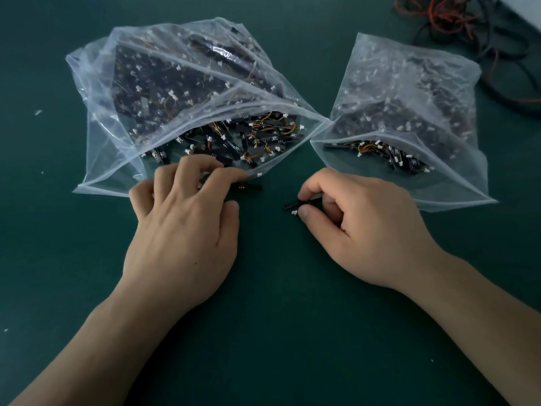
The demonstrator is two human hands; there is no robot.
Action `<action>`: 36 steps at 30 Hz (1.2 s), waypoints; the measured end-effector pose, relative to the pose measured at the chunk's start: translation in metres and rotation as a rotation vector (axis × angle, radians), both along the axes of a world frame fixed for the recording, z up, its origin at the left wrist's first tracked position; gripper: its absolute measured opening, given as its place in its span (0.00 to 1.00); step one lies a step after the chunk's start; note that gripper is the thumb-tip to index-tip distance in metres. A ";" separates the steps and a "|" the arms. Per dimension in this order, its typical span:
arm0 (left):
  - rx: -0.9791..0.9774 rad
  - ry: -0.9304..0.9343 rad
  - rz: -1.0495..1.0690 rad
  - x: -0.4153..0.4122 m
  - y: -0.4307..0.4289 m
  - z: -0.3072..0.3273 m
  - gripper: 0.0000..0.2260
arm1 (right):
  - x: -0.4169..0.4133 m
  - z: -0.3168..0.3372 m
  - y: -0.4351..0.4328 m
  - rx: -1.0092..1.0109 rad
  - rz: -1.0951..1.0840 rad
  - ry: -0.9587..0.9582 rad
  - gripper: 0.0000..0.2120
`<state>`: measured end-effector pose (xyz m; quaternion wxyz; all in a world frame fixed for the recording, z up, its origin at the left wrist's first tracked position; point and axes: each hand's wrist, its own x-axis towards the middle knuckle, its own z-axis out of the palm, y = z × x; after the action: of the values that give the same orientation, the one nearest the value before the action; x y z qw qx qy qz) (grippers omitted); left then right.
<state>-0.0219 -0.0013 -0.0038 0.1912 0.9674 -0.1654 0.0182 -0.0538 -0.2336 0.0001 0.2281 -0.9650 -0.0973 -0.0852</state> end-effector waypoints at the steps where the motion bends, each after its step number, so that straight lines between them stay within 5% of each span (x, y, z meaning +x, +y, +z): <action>1: -0.014 -0.009 0.003 0.000 0.001 0.000 0.17 | 0.000 0.000 0.000 0.000 -0.001 -0.002 0.04; 22: -0.400 -0.132 -0.271 -0.004 0.004 0.000 0.13 | 0.002 -0.001 0.001 0.000 -0.023 0.027 0.09; 36: -0.298 -0.077 -0.256 -0.003 0.005 -0.001 0.14 | 0.001 0.002 0.004 -0.032 0.130 -0.005 0.14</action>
<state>-0.0250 0.0041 -0.0048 0.3264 0.8981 -0.2896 0.0552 -0.0530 -0.2292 0.0021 0.2177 -0.9599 -0.1617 -0.0708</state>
